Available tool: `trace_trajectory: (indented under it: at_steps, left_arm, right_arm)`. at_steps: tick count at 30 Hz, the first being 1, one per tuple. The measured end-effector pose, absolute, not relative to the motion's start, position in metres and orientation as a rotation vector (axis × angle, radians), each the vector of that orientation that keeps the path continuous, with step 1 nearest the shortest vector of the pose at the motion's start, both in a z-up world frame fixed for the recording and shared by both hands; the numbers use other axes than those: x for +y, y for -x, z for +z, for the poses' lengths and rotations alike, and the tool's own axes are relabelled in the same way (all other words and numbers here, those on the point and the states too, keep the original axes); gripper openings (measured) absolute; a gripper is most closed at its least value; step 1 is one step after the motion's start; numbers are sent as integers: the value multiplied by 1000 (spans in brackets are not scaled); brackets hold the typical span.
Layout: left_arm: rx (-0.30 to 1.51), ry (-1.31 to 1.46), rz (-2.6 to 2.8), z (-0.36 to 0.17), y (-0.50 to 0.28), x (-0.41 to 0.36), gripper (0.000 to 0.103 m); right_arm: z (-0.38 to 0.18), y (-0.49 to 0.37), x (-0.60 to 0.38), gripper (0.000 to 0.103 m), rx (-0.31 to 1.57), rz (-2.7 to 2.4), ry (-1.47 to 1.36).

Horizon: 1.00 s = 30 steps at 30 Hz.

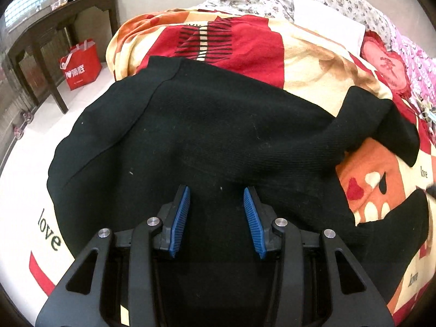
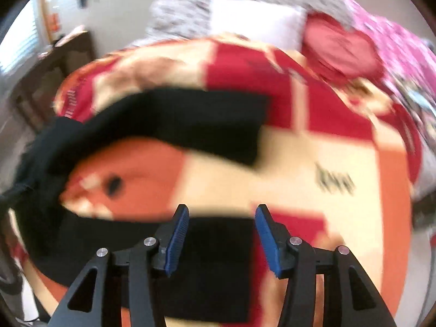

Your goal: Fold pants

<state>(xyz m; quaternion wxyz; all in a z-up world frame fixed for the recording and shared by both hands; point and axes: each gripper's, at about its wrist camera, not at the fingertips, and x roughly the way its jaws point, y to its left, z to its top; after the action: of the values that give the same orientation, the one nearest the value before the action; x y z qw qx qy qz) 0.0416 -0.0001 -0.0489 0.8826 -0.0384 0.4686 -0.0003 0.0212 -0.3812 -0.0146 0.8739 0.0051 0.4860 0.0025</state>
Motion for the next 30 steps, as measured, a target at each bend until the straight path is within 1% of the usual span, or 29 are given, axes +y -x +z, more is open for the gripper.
trace_trajectory:
  at_steps: [3,5,6,7,8,10,15,18,24,26,27,29,30]
  left_arm:
    - [983,78,-2,-47,-38,-1,41]
    - [987,78,-2,-44,-34,1,41]
    - [988,81,1,-43,-32,2,41]
    - [989,87,9,-41,-30,4,41]
    - [988,94,16,-39,-29,7,41]
    - [976,112,37,-33,-24,15,41]
    - [945,158,93,-18,-14,41,41]
    - [929,189,119,-14,-7,58,41]
    - [947,205,181,-23,5,85,41]
    - [949,225,197,-26,9,98,41]
    - [945,242,209,-26,11,106,41]
    - [936,281,238,-26,14,121,41]
    - [934,308,243,-26,16,128,41]
  right_arm:
    - [-38,-7,-400,49,1051,1,-103]
    - [-40,-1,-397,51,989,22,-110]
    - [-41,-1,-395,49,979,30,-112]
    - [-42,1,-392,36,958,23,-119]
    - [-41,3,-389,16,944,38,-136]
    - [-34,6,-379,8,922,40,-102]
    - [12,32,-392,6,805,4,-112]
    - [22,45,-402,6,804,-32,-87]
    - [-27,51,-393,6,986,-93,-2]
    - [-30,55,-394,6,987,-108,0]
    - [-24,55,-396,8,979,-118,-15]
    - [-13,57,-394,17,933,-130,-26]
    - [-4,57,-391,20,893,-120,-39]
